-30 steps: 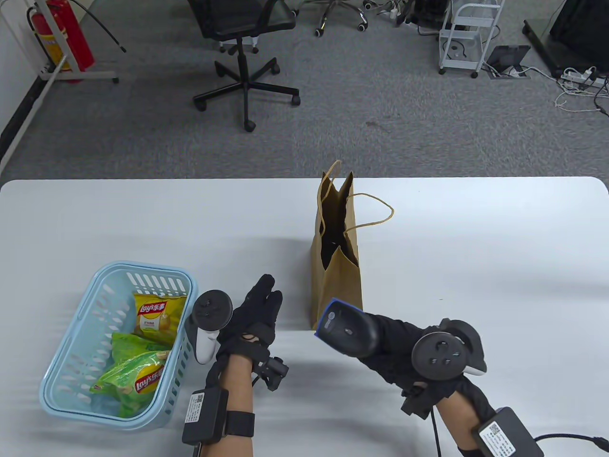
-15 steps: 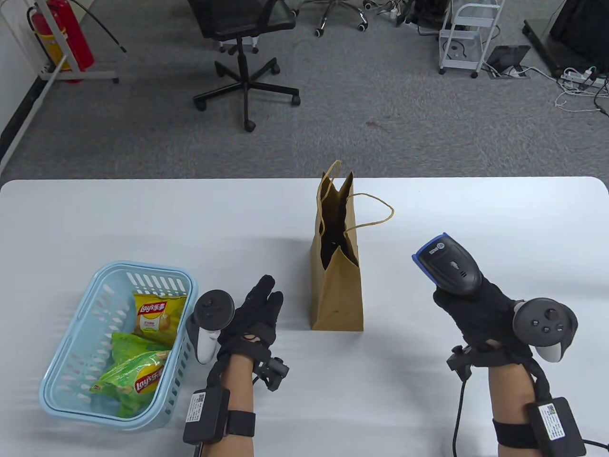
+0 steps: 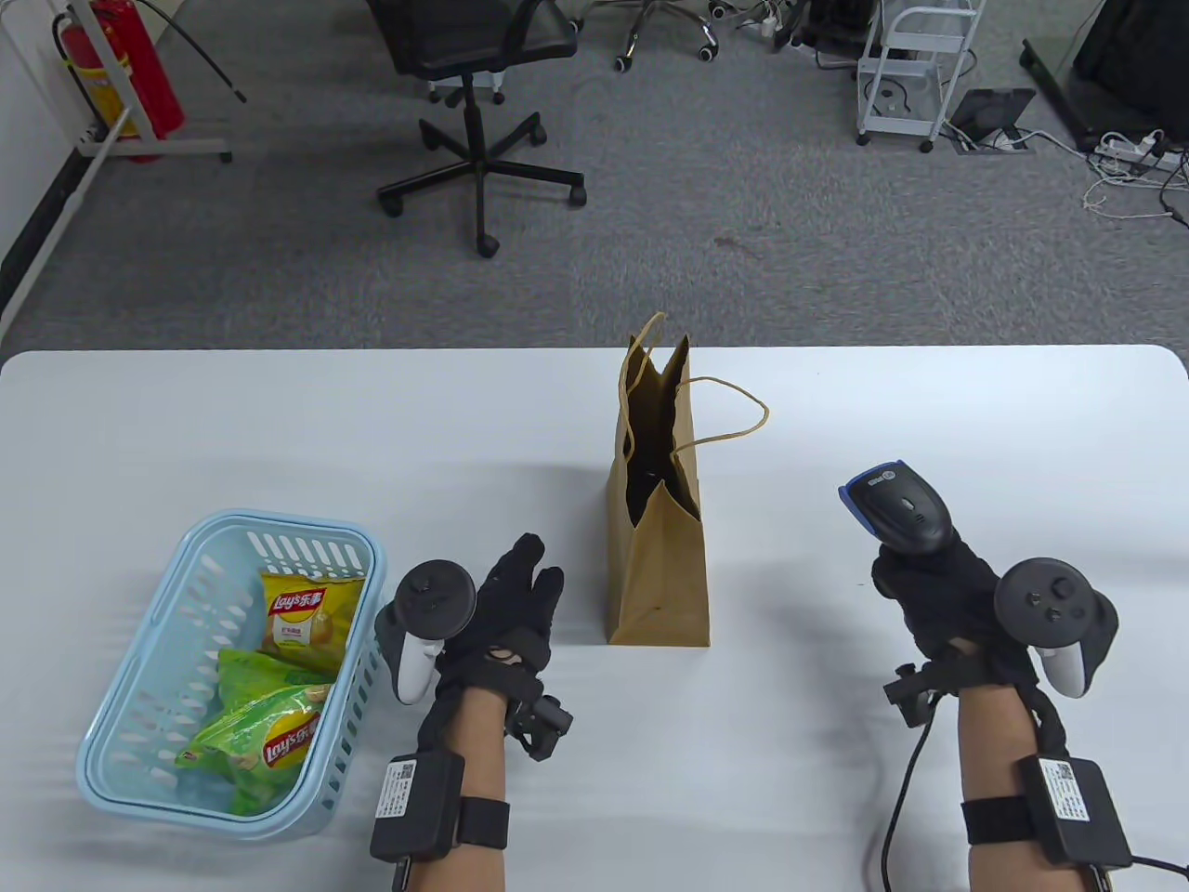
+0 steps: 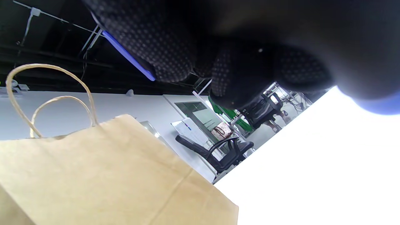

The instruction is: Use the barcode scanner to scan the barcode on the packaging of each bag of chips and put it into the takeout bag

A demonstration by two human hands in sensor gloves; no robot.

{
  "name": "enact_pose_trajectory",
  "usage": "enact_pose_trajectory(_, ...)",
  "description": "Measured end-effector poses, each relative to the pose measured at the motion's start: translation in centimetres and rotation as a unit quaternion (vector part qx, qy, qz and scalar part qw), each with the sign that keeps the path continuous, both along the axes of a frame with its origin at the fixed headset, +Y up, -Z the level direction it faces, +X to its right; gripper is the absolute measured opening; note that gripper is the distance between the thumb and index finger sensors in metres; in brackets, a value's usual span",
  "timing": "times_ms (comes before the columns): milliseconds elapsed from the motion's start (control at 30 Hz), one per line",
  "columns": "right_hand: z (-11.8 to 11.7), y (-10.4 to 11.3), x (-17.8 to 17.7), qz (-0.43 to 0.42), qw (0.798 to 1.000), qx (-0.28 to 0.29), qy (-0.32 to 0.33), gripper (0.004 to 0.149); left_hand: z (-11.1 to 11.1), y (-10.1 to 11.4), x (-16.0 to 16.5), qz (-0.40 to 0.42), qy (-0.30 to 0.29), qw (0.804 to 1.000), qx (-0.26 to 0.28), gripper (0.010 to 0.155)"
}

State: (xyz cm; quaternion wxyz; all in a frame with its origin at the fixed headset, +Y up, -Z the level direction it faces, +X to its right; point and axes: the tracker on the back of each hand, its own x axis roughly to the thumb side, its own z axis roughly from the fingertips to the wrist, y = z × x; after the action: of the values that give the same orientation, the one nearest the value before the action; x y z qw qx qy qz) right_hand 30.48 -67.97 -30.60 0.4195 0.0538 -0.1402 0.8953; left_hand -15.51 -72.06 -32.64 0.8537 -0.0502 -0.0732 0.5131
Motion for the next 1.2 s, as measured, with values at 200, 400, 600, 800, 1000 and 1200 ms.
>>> enact_pose_trajectory(200,-0.1,-0.7,-0.3,0.026,1.0,-0.015,-0.003,0.057,0.6,5.1,1.2,-0.13,0.011,0.991,0.04,0.074)
enact_pose_trajectory(400,-0.1,-0.9,-0.4,0.037,0.999,-0.019,-0.003,0.058,2.3,13.1,0.6,-0.21,0.032,0.975,0.073,0.073)
enact_pose_trajectory(600,-0.2,-1.2,-0.5,0.053,0.998,-0.027,-0.002,0.058,3.9,16.9,-6.0,-0.309,0.099,0.946,0.022,0.071)
enact_pose_trajectory(800,-0.3,-1.2,-1.0,0.071,0.997,-0.034,0.004,0.058,4.5,13.5,-14.7,-0.368,0.098,0.91,-0.162,0.066)
enact_pose_trajectory(1000,-0.6,-1.5,-1.4,0.084,0.995,-0.046,0.011,0.059,5.8,11.1,-18.8,-0.387,0.089,0.884,-0.245,0.072)
enact_pose_trajectory(1200,-0.7,-1.8,-1.6,0.1,0.993,-0.059,0.013,0.059,6.3,9.2,-19.8,-0.392,0.068,0.874,-0.278,0.076)
